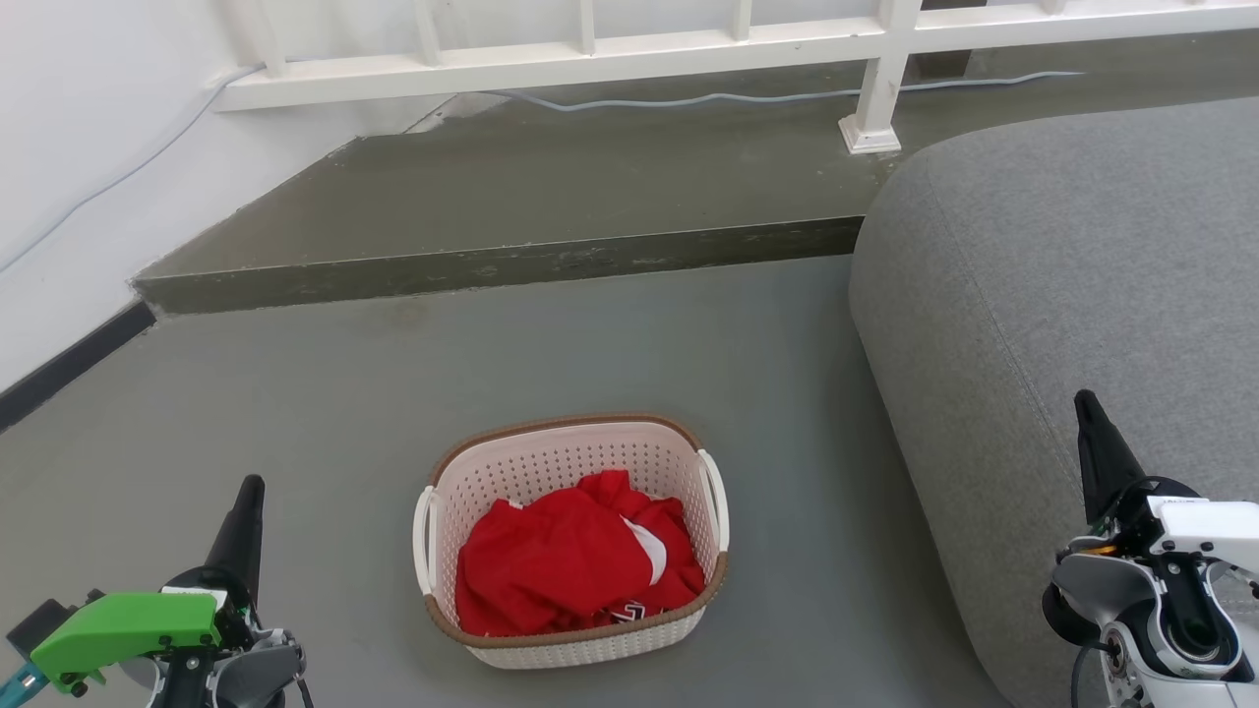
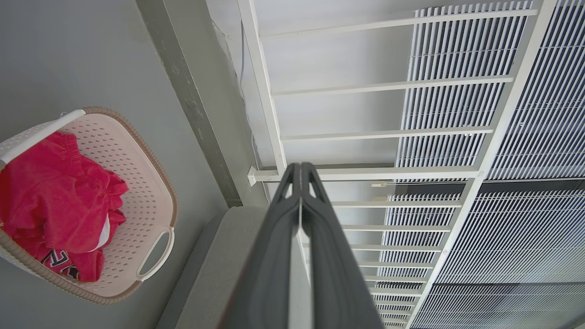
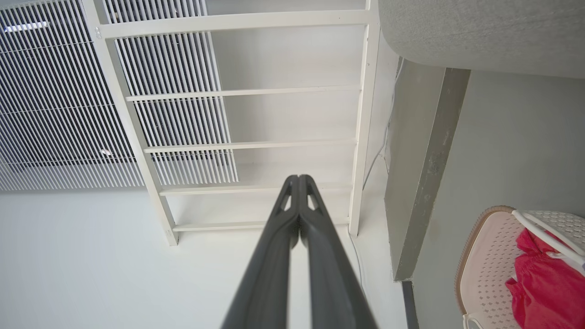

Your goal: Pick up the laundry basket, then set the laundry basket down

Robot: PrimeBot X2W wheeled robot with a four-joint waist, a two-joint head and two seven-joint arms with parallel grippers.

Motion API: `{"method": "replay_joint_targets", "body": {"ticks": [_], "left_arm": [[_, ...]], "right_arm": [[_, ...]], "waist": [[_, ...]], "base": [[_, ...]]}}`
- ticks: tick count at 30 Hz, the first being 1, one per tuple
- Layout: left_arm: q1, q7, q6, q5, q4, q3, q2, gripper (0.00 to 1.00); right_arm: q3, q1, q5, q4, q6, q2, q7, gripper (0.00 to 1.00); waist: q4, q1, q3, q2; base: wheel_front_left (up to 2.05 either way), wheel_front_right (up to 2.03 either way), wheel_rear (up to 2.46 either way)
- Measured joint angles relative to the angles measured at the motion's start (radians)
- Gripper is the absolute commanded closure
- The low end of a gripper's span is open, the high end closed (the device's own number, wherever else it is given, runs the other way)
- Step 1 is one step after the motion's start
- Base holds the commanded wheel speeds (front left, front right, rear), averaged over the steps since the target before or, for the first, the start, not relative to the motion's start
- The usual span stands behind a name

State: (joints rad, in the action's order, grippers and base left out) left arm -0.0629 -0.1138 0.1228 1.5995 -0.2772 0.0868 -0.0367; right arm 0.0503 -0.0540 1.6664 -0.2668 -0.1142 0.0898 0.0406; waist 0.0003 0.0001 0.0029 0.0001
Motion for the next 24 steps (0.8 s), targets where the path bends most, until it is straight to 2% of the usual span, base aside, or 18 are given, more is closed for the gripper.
{"method": "replay_joint_targets", "body": {"ticks": [24], "left_arm": [[0.0,0.0,0.0,0.0,0.0,0.0,0.0,1.0]], "right_arm": [[0.002,-0.001,0.0,-0.007,0.0,0.0,0.004,1.0]], "waist": [[0.0,-0.0001,0.0,0.0]], "base": [[0.0,0.0,0.0]]}}
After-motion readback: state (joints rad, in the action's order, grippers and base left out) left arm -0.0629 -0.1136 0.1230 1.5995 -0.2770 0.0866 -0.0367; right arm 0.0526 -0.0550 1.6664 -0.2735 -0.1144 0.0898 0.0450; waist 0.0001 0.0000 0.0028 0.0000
